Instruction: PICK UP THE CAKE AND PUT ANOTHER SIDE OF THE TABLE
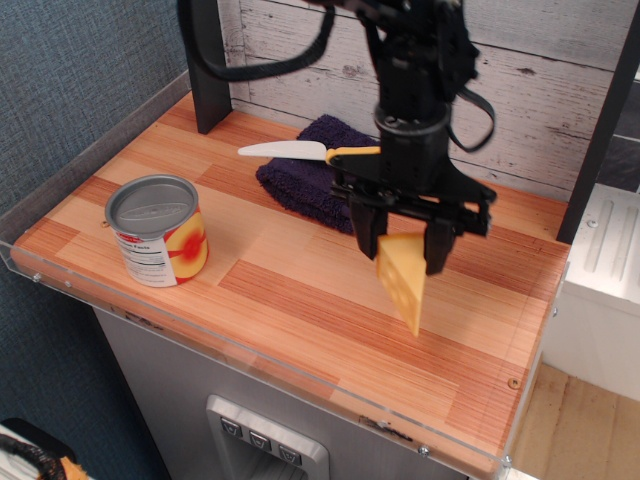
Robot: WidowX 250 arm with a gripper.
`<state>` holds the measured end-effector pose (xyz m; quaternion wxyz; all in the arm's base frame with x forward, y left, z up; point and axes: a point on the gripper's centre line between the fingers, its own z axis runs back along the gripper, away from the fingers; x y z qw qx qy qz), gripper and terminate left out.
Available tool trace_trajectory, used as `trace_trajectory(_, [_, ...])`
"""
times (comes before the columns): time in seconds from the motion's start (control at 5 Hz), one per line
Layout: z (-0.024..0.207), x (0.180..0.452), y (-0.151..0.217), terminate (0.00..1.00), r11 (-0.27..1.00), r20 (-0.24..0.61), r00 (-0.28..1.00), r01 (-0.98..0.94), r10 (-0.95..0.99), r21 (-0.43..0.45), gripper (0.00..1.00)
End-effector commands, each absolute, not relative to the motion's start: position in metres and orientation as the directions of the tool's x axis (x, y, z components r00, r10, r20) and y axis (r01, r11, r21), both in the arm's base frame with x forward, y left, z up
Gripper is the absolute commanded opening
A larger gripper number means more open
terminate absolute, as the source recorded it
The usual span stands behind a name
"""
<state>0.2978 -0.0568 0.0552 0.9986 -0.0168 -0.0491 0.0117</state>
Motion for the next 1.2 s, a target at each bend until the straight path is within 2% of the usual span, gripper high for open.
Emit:
trace_trajectory(0.0, [0.071, 0.276, -0.064, 0.00, 0.998, 0.103, 0.995, 0.012, -0.005, -0.067, 0.00])
trace_trajectory(0.6, [0.053, 0.265, -0.066, 0.00, 0.999, 0.090, 0.996, 0.022, -0.024, 0.023, 0.00])
trace_trajectory(1.0, [0.042, 0.267, -0.063, 0.00, 1.000, 0.122, 0.992, -0.009, 0.009, 0.002, 0.00])
